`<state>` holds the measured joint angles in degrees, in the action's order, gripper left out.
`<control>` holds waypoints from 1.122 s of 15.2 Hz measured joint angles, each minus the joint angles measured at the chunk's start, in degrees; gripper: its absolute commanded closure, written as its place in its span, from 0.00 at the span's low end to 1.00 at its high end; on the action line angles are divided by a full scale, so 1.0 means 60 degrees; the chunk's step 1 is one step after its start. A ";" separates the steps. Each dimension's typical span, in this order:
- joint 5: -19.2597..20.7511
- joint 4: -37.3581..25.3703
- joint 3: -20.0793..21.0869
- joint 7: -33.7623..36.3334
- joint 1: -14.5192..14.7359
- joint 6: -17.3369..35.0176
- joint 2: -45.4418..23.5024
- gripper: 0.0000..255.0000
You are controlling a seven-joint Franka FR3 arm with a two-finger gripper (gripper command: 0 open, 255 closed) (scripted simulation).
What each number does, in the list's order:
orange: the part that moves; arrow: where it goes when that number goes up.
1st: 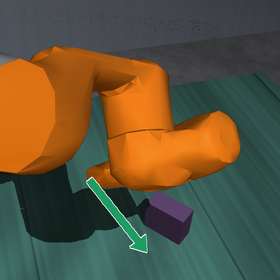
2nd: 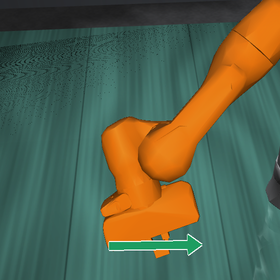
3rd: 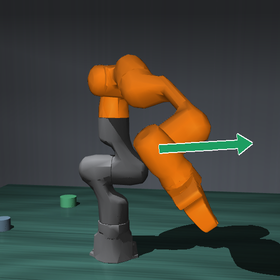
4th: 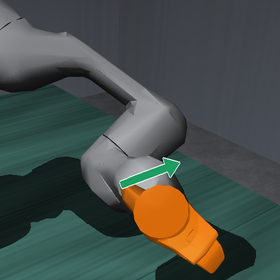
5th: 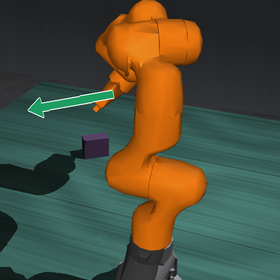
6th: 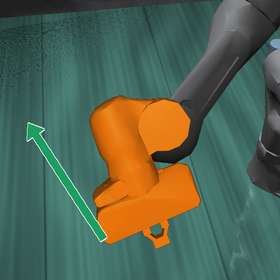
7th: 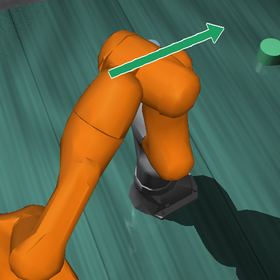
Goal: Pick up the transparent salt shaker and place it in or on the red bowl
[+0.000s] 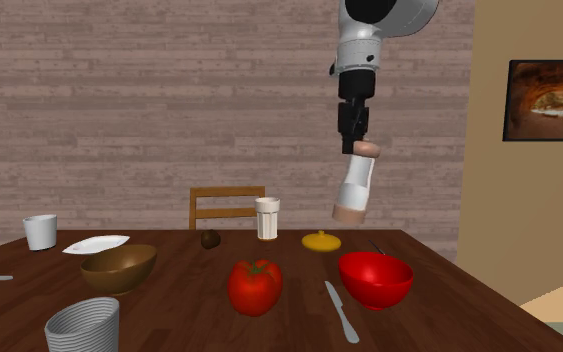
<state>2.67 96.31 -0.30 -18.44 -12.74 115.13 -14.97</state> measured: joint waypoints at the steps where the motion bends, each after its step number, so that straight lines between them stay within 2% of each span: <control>1: -0.0041 -0.0162 -0.0081 -0.0252 -0.0154 -0.0098 -0.0048 1.00; 6: -0.0195 -0.0456 -0.0363 -0.1144 -0.0710 -0.0220 -0.0188 1.00; 17: -0.0209 0.0277 -0.0375 -0.1180 -0.0749 0.0914 -0.0595 1.00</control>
<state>1.41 97.98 -2.55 -25.52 -17.23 120.61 -18.54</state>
